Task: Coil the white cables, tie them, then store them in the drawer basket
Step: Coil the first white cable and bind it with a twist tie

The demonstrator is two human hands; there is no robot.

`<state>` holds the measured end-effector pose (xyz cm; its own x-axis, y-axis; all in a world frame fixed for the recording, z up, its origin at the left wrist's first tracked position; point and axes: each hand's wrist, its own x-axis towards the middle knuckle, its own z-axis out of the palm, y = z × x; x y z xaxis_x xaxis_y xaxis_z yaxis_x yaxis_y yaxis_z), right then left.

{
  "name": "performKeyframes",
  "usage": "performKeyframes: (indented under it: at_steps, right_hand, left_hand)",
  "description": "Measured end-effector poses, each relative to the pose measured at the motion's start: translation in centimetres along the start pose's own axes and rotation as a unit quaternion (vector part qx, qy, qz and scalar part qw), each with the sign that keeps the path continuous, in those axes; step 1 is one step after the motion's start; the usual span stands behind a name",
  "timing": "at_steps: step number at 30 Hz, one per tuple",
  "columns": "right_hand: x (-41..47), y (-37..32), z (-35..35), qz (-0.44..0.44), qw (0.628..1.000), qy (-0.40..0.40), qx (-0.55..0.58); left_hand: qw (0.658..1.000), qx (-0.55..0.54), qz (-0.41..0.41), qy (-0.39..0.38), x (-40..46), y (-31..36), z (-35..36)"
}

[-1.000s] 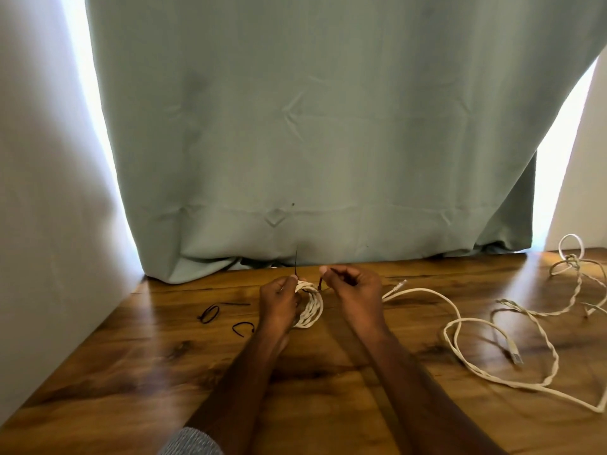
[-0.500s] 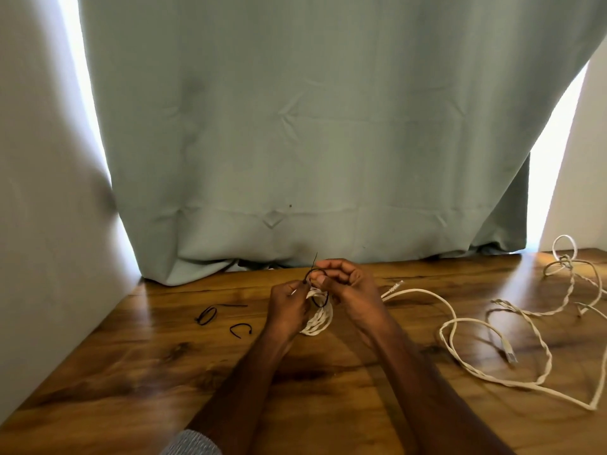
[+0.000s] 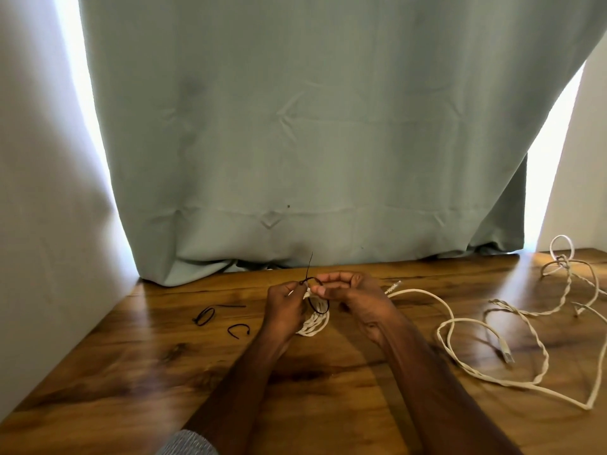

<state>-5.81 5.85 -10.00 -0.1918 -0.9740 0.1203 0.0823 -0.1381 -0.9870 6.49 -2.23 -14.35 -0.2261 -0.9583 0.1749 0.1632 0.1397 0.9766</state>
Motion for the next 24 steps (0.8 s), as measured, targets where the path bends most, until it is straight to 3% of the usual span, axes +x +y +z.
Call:
performKeyframes:
  at_steps: [9, 14, 19, 24]
  right_hand:
    - [0.4, 1.0, 1.0, -0.036, 0.996, 0.056, 0.063]
    - [1.1, 1.6, 0.9, -0.064, 0.988, 0.127, 0.057]
    - [1.6, 1.4, -0.3, -0.079, 0.972, 0.206, 0.085]
    - [1.5, 1.1, -0.1, -0.045, 0.969, 0.186, 0.16]
  left_hand:
    - [0.994, 0.069, 0.084, -0.033, 0.1, -0.2, 0.3]
    - [0.988, 0.087, 0.098, -0.08, -0.4, -0.1, 0.8]
    - [0.993, 0.048, 0.085, -0.062, -0.9, 0.0, 1.9]
    - [0.988, 0.055, 0.102, -0.107, -2.2, 0.6, 3.3]
